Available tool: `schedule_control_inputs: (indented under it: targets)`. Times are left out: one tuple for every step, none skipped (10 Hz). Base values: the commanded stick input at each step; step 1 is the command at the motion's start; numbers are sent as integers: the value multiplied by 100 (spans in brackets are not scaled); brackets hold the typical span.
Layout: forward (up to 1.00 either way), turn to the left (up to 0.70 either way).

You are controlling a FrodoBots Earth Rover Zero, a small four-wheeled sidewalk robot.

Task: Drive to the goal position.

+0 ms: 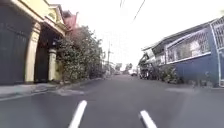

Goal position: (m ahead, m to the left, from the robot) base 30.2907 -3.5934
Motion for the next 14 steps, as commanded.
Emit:
schedule_control_inputs:
  targets:
    - [100,0]
    - [100,6]
    - [100,1]
    - [100,-40]
    - [100,-40]
    - [100,-40]
    - [100,-14]
    - [100,0]
    - [100,0]
    - [100,0]
    - [100,-14]
    - [100,-40]
    - [100,-31]
    - [100,0]
